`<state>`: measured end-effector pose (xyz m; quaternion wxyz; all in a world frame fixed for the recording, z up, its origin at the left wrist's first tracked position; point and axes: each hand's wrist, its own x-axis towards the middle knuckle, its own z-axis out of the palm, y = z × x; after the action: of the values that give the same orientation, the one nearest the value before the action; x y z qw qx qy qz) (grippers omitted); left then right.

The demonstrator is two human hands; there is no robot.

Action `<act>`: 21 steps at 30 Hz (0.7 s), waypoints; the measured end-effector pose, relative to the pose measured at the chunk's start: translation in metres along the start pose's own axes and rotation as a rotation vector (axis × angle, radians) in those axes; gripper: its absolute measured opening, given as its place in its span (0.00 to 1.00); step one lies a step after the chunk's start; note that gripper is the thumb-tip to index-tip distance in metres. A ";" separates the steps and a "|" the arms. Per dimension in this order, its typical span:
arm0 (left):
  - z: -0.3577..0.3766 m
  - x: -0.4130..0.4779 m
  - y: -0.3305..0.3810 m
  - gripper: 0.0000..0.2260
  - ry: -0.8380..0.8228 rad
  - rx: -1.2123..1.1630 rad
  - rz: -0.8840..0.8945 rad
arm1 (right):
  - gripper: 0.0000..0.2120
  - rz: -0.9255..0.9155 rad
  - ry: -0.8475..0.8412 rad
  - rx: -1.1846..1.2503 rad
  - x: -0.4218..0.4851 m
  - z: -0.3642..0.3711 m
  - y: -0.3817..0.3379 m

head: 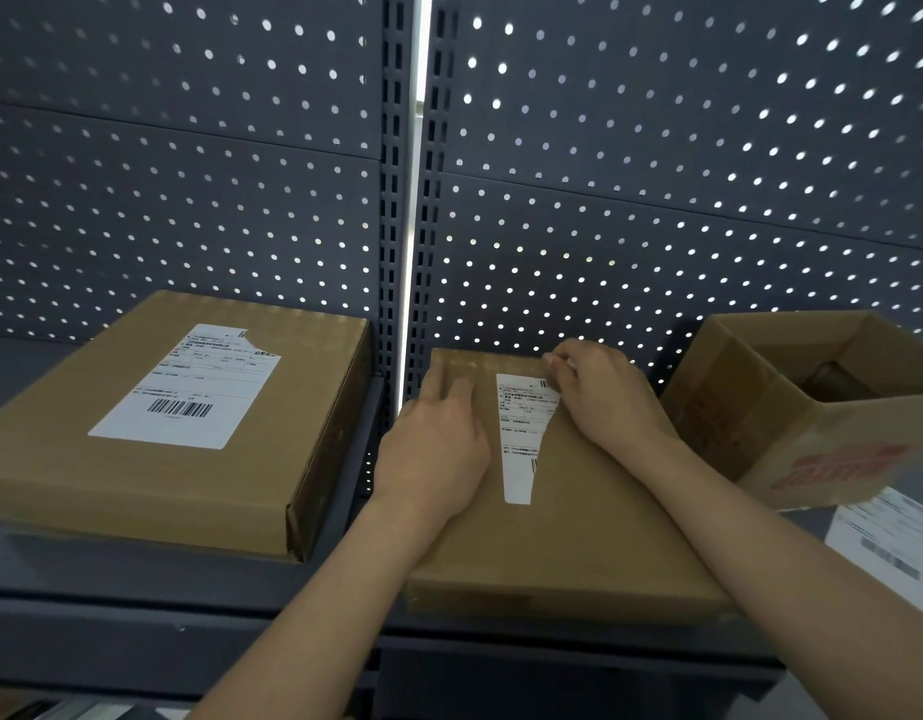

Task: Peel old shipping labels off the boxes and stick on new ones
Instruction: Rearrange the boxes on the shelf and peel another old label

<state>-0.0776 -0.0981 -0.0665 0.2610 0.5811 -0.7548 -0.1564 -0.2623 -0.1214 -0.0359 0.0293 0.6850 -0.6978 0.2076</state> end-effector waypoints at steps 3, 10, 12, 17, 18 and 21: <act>0.001 0.000 0.000 0.18 0.002 -0.005 0.002 | 0.14 -0.022 -0.030 -0.072 0.000 0.003 -0.001; 0.000 -0.001 -0.001 0.19 0.002 0.002 -0.001 | 0.15 -0.087 -0.039 -0.257 -0.003 0.000 -0.011; 0.000 -0.001 0.000 0.19 -0.002 0.002 -0.006 | 0.15 -0.111 -0.032 -0.310 -0.004 0.001 -0.013; 0.000 -0.003 0.001 0.19 -0.009 0.006 -0.014 | 0.15 -0.111 -0.053 -0.284 -0.003 0.001 -0.011; 0.000 -0.003 0.001 0.19 -0.009 0.004 -0.012 | 0.14 -0.106 -0.055 -0.264 -0.002 0.001 -0.011; -0.001 -0.002 0.001 0.19 -0.006 -0.006 -0.007 | 0.14 -0.063 -0.040 -0.142 -0.001 0.000 -0.006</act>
<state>-0.0774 -0.0955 -0.0654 0.2598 0.5826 -0.7530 -0.1617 -0.2560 -0.1201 -0.0352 0.0705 0.7068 -0.6892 0.1430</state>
